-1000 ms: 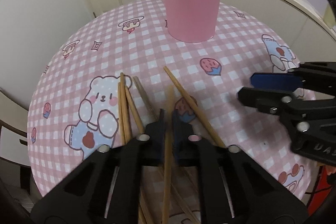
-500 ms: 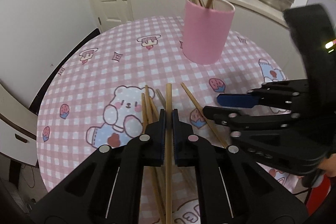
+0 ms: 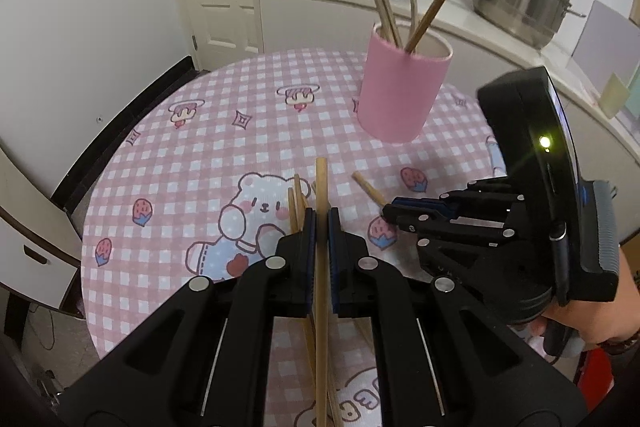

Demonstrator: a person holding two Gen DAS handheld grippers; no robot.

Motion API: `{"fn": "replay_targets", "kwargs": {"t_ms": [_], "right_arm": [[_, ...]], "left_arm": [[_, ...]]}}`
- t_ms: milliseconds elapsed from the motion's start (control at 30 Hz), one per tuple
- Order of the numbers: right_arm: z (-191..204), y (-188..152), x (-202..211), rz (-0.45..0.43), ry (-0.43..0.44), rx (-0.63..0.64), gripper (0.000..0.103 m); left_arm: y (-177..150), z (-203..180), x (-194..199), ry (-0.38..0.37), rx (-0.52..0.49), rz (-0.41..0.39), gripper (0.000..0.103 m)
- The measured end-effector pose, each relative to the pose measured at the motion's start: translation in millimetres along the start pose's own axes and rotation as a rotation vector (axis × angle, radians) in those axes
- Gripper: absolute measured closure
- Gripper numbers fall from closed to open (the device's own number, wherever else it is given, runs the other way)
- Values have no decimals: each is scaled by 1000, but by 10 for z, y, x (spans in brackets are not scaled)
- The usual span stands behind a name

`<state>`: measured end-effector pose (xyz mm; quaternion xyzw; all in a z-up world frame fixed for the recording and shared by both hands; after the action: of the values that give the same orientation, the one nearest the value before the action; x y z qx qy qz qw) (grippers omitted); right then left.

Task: Organize utensils
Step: 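Lower the open right gripper toward a chopstick in the pile, then carry the left gripper's chopstick into the pink cup while the right gripper carries its chopstick there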

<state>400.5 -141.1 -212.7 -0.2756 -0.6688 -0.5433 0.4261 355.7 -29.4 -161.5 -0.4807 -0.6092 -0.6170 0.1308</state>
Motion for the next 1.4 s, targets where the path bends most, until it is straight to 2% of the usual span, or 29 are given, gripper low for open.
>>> {"fn": "replay_targets", "kwargs": {"t_ms": [300,667,1067,1200,1400], "right_arm": [[-94,110,650,-125,56,-12,98],[-294,315,1537,-342,69,-37,98],[-624,500,1857,-483,67,-117,98],[-782,620,1947,-550,61,-159,98],[-949,847,1987,-624,67,-206,98]], "left_arm": [[216,-238,462,4,-42,-92,97],[530,-482,1019,-3,-61,-237,97],[883,-543,1358,-66,-14,-383,97],[1070,-474,1475,-109,44,-455,97],[1365,-319,1538,-118,116,-555,97]]}}
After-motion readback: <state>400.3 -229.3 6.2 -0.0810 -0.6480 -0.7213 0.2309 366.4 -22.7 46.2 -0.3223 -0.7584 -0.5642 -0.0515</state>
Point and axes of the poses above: each gripper's, at about its wrist camera, not at the fingertips, and x roughly against the way its jaws point, z to its left, y to its top, the point moved 8 cm from there along -x, roughly the way its jaws point, and after that the axes turned 12 degrees about -y, right-handed, at the moved point
